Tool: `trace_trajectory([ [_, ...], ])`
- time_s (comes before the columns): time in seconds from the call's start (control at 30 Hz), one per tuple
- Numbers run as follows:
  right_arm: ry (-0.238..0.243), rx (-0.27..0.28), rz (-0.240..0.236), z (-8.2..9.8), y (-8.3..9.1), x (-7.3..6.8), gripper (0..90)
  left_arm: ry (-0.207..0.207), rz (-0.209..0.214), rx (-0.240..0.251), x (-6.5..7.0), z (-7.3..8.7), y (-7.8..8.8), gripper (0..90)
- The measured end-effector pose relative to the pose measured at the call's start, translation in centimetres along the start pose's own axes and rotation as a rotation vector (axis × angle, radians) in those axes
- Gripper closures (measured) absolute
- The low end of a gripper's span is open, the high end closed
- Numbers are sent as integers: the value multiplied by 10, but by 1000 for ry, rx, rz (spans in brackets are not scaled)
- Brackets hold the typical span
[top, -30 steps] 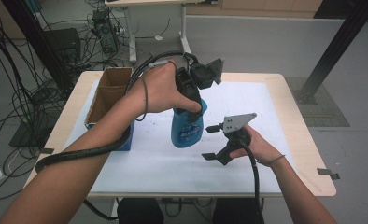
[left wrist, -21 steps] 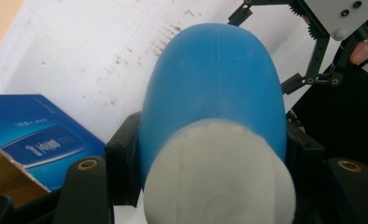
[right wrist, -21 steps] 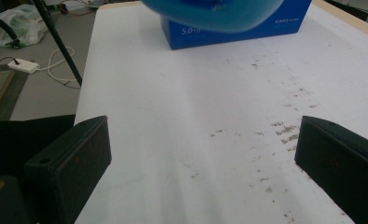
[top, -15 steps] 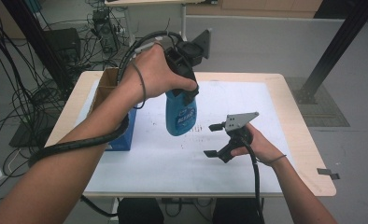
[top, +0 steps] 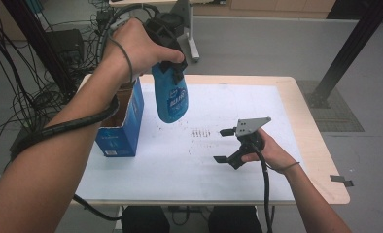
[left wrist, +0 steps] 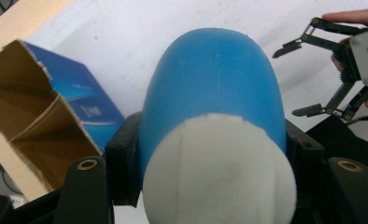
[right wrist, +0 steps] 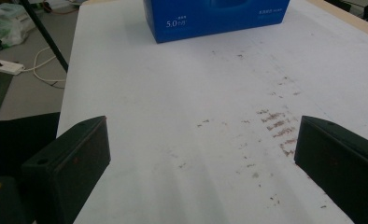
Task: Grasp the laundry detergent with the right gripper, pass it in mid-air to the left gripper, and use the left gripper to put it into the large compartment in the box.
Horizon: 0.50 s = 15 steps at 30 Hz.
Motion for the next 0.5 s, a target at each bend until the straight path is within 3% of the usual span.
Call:
trace_trajectory([
  [0.03,-1,1,0,0,0,0,34,28,-1,6,-6,1,3,377],
  [0.2,-3,3,9,1,2,-1,34,74,-3,13,-18,3,10,377],
  [0.23,-4,4,10,2,2,-2,34,111,-11,27,-23,5,13,376],
  [0.33,-5,2,13,3,4,-3,34,143,-18,33,-29,7,16,376],
  [0.5,-12,4,22,5,9,-3,34,215,-33,21,-48,10,20,376],
])
Point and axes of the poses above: each handheld gripper's, and its own axes: y roughly backward along the jaws, z roughly out of its underside, x roughly to its right, the point moved 3 cm from there along -y, roughly forward along the jaws, and after that the axes turned 2 degrees about -y, right-handed, at the moved point
